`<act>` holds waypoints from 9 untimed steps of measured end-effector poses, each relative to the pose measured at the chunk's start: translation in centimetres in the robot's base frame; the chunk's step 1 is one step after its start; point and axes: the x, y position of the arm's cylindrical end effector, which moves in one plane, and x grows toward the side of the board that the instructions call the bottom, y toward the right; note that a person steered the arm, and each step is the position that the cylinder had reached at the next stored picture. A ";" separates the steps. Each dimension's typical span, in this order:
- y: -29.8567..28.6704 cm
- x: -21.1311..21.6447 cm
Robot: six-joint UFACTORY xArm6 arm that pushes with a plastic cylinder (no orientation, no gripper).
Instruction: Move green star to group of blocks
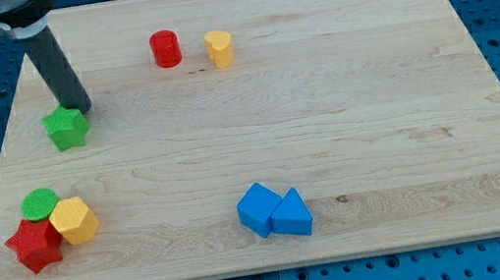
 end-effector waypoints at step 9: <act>-1.9 5.1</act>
